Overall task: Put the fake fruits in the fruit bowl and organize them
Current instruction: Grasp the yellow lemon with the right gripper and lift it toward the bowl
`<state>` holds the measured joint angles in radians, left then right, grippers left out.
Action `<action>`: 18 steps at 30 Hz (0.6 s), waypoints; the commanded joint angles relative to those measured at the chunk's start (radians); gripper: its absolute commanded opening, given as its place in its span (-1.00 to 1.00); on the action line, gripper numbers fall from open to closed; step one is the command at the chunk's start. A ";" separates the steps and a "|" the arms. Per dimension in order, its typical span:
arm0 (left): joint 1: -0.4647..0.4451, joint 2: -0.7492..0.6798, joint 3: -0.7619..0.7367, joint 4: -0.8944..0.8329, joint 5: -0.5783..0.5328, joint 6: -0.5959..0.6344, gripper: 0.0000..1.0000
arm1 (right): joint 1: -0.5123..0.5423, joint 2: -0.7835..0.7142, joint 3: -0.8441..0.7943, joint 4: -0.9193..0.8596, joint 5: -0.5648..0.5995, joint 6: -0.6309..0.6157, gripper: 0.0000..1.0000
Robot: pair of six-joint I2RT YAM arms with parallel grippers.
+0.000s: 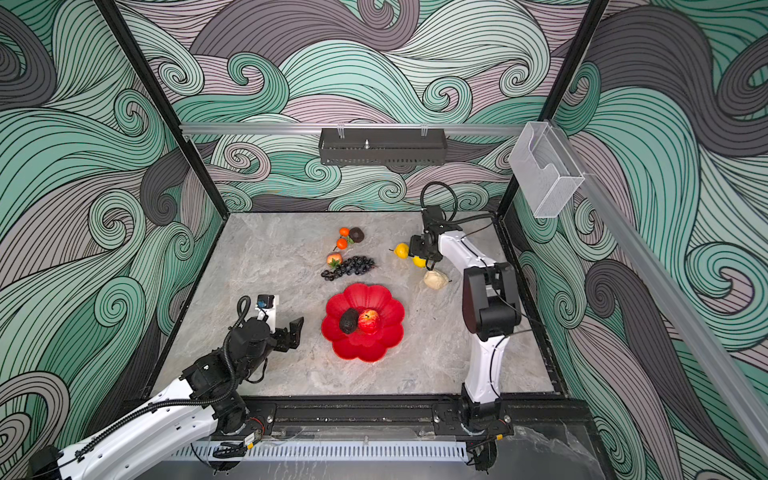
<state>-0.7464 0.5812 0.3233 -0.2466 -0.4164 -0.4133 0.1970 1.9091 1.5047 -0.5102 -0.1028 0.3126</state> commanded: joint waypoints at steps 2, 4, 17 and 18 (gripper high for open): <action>0.008 0.027 0.004 0.100 0.076 0.015 0.87 | 0.004 -0.180 -0.147 0.181 -0.162 0.127 0.14; 0.009 0.036 -0.006 0.159 0.162 0.053 0.90 | 0.004 -0.255 -0.226 0.230 -0.183 0.189 0.15; -0.083 0.291 0.221 0.383 0.295 0.074 0.86 | 0.112 -0.575 -0.635 0.604 -0.355 0.669 0.08; -0.105 0.315 0.236 0.400 0.276 0.088 0.86 | 0.139 -0.595 -0.652 0.614 -0.345 0.691 0.08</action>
<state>-0.8101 0.8562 0.5087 0.0566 -0.1375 -0.3626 0.2890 1.3693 0.8787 -0.0219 -0.4187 0.8673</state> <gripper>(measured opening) 0.933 0.627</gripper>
